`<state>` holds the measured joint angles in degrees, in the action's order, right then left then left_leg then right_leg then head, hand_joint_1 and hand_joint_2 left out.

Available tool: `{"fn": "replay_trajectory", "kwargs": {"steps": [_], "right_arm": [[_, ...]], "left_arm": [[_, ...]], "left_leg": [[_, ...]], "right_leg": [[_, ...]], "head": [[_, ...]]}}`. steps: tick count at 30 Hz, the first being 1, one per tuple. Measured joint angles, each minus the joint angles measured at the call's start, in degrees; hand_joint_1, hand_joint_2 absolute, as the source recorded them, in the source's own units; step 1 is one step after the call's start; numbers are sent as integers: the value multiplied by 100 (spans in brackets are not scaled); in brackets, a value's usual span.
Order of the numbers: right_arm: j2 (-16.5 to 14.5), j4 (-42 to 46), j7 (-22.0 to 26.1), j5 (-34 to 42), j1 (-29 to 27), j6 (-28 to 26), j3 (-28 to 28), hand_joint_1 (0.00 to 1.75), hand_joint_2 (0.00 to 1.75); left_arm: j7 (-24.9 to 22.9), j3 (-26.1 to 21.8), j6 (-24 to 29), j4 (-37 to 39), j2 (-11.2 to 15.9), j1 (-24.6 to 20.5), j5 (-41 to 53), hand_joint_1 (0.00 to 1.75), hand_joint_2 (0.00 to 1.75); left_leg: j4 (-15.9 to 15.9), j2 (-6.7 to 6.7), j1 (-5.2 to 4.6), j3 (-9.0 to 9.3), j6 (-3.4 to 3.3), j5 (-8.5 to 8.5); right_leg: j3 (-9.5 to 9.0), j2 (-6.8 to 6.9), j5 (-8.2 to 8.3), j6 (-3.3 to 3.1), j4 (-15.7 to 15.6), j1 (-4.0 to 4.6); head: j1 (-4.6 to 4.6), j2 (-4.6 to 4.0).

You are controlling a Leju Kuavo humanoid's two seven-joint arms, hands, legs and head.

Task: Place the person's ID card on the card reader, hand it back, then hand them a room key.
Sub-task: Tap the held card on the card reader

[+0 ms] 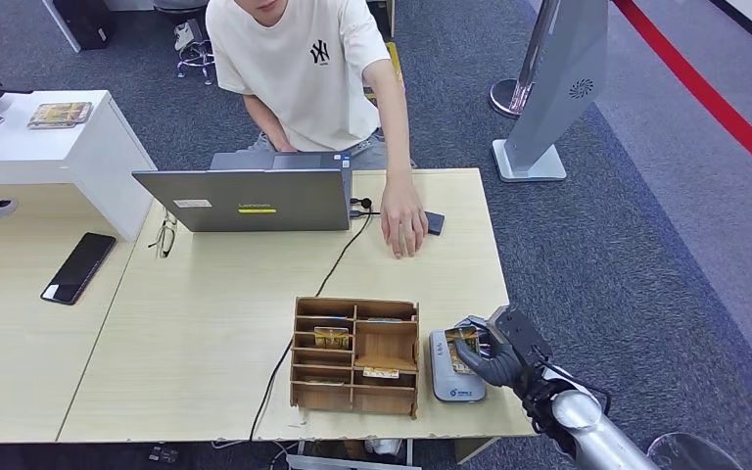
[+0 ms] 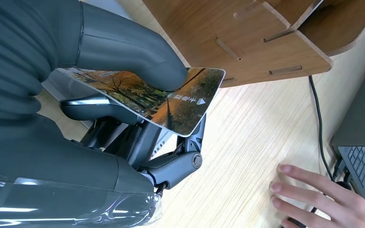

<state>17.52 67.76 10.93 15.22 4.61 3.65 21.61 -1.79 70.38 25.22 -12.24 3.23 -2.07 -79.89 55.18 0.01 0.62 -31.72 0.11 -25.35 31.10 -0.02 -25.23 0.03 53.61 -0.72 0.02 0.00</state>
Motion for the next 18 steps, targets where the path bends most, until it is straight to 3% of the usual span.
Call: {"fn": "replay_trajectory", "kwargs": {"steps": [18], "right_arm": [[-156,116,273,-17,1,-113,-33,175,175]], "left_arm": [[32,0,6,0,0,0,-1,0,0]], "left_leg": [[0,0,0,-3,0,0]], "right_leg": [[2,0,0,0,1,0]], "head": [[-1,0]]}}
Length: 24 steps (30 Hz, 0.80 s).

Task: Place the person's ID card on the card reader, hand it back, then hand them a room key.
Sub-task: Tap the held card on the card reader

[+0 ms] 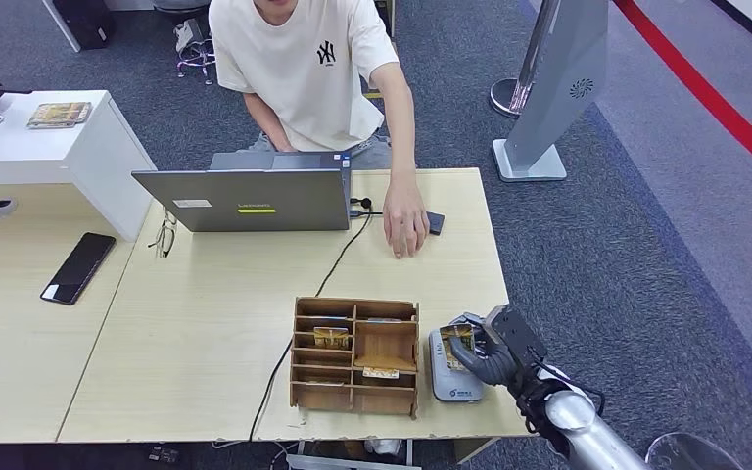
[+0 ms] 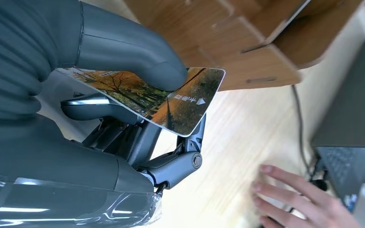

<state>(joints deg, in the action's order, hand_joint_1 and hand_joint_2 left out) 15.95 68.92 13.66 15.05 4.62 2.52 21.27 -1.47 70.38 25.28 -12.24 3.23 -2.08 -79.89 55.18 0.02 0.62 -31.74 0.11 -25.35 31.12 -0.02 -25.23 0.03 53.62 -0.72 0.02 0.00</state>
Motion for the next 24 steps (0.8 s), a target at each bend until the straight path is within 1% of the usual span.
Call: {"fn": "replay_trajectory", "kwargs": {"steps": [10,24], "right_arm": [[-175,265,199,-6,70,-78,-3,175,175],[-208,338,218,-6,72,-104,-5,175,175]], "left_arm": [[35,4,28,0,-2,0,26,0,0],[35,4,38,0,-2,0,33,0,0]], "left_leg": [[0,1,0,-2,0,0],[0,1,0,-2,0,0]], "right_leg": [[1,1,-1,0,1,0],[1,1,-1,0,0,0]], "head": [[1,0],[1,0]]}}
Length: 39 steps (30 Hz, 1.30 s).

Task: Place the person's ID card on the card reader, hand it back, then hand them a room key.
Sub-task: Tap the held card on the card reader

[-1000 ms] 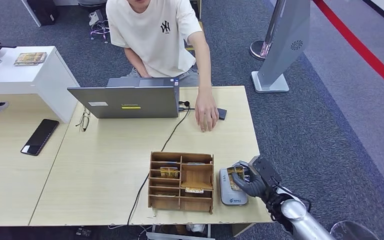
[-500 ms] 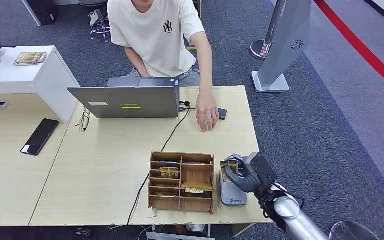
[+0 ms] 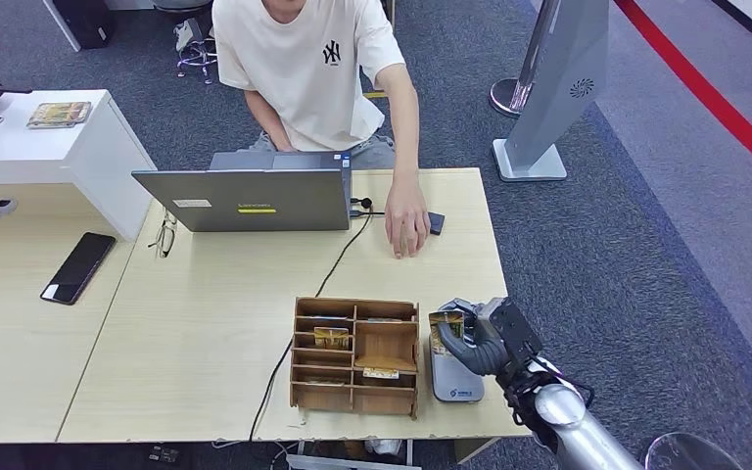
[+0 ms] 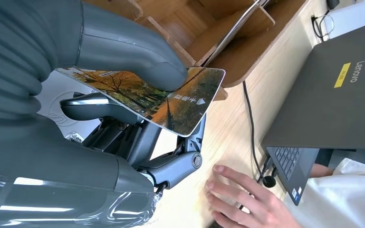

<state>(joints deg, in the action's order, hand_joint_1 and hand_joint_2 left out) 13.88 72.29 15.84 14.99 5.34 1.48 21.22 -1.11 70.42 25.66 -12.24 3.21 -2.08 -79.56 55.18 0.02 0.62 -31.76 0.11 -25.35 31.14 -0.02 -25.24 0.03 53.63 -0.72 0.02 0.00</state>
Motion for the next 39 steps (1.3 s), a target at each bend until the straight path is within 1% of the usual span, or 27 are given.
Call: {"fn": "replay_trajectory", "kwargs": {"steps": [6,14,19,27,39], "right_arm": [[-12,31,72,2,12,-54,-41,175,175],[-174,30,471,37,293,-43,-89,175,175],[-281,58,680,224,451,34,-138,175,175],[-356,78,717,245,513,54,-195,175,175],[-390,75,757,216,636,131,-223,175,175]], "left_arm": [[1,3,4,0,0,0,8,0,0],[58,32,33,0,-1,-3,74,0,0],[85,44,76,-2,-10,-3,91,0,0],[96,46,80,-2,-15,-3,97,0,0],[96,59,80,-2,-17,-3,139,0,0]], "left_leg": [[0,0,0,-1,0,0],[0,0,0,0,0,1],[0,0,0,0,0,2],[0,1,0,-1,-1,1],[0,1,0,-1,-1,2]], "right_leg": [[0,0,0,0,0,0],[0,-1,0,0,1,0],[0,0,0,0,1,0],[0,0,0,0,1,0],[0,0,0,0,1,0]], "head": [[0,0],[-1,0],[0,0],[0,0],[0,0]]}}
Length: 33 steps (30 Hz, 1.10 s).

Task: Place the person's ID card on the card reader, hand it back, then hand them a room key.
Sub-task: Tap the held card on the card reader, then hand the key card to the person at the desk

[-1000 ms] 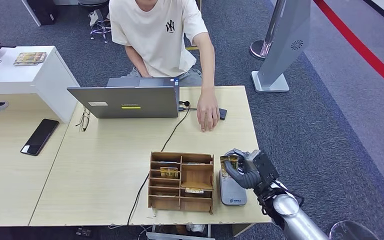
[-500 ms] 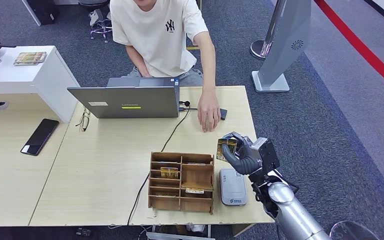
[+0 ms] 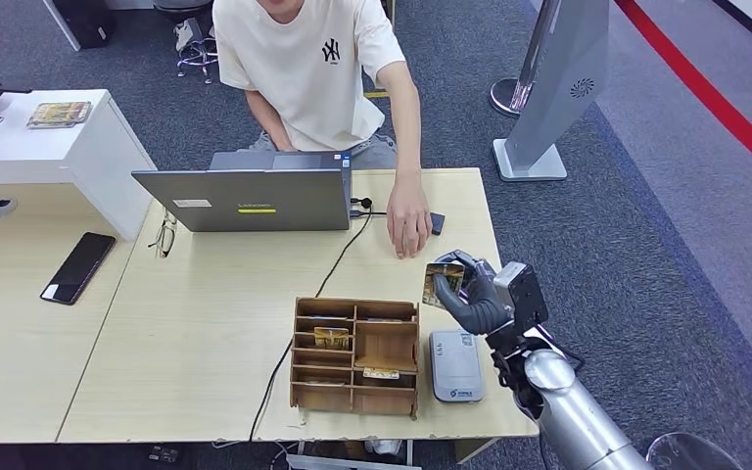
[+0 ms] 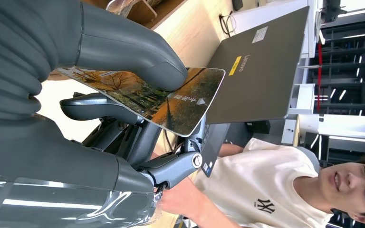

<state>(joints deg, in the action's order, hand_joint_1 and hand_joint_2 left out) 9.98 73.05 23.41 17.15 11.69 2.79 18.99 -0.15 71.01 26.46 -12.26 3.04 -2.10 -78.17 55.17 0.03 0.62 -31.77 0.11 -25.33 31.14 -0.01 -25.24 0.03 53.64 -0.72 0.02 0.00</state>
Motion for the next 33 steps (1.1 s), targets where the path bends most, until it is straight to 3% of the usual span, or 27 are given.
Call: {"fn": "replay_trajectory", "kwargs": {"steps": [33], "right_arm": [[82,-217,-60,-202,106,-169,53,175,175]], "left_arm": [[9,87,36,0,2,2,-1,0,0]], "left_leg": [[0,0,0,0,0,0]], "right_leg": [[3,0,0,0,-1,0]], "head": [[-1,0]]}}
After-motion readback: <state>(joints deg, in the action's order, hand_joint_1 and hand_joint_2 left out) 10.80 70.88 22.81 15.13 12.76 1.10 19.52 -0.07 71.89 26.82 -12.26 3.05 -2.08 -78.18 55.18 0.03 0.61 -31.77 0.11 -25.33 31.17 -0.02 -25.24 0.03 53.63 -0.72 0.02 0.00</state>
